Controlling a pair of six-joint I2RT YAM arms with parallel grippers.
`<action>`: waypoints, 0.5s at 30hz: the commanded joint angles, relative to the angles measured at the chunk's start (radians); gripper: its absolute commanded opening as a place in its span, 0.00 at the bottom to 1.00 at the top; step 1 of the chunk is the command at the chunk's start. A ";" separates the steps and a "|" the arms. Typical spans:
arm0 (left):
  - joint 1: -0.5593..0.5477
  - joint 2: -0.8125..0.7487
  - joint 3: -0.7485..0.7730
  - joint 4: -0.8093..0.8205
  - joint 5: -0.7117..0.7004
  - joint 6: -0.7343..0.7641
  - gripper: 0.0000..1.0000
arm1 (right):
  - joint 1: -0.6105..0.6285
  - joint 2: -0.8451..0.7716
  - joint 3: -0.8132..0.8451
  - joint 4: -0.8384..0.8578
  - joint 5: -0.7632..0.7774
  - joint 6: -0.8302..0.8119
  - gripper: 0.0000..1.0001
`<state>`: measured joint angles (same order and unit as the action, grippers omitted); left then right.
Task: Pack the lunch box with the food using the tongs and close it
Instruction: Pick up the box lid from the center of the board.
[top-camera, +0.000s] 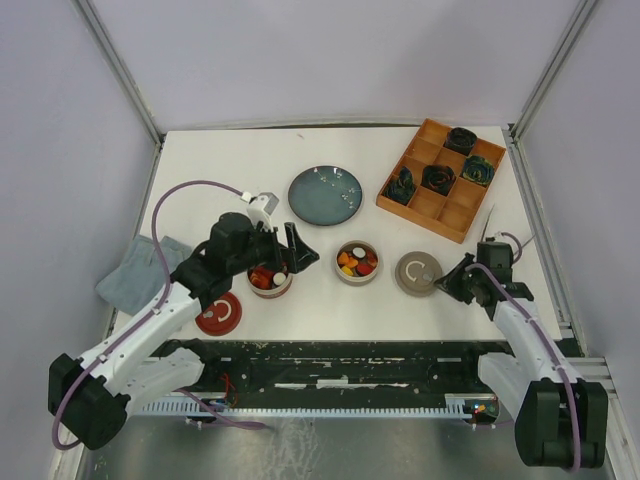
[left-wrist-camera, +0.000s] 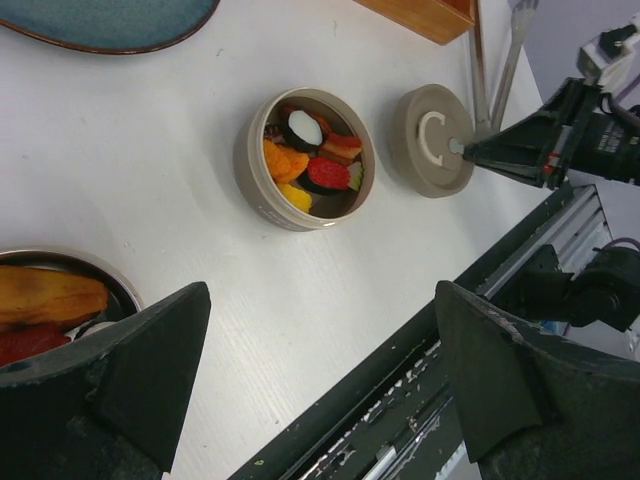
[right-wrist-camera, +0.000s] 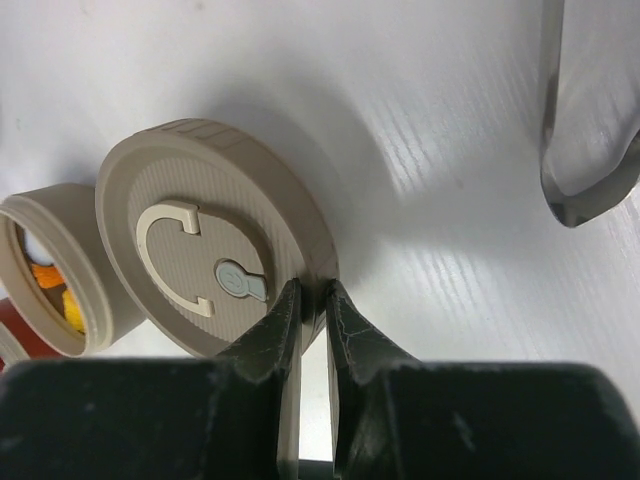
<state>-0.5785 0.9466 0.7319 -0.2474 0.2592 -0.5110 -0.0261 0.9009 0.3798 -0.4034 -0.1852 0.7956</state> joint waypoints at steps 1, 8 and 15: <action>-0.002 0.014 0.044 0.054 -0.095 -0.047 0.99 | 0.001 -0.019 0.140 -0.066 0.003 -0.019 0.00; -0.001 -0.009 0.056 0.109 -0.240 -0.135 0.99 | 0.003 0.053 0.331 -0.200 -0.072 -0.103 0.00; -0.001 0.075 0.120 0.095 -0.202 -0.153 1.00 | 0.008 0.152 0.476 -0.273 -0.223 -0.171 0.00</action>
<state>-0.5785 0.9768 0.7792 -0.2062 0.0540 -0.6212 -0.0261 1.0168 0.7624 -0.6212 -0.3016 0.6865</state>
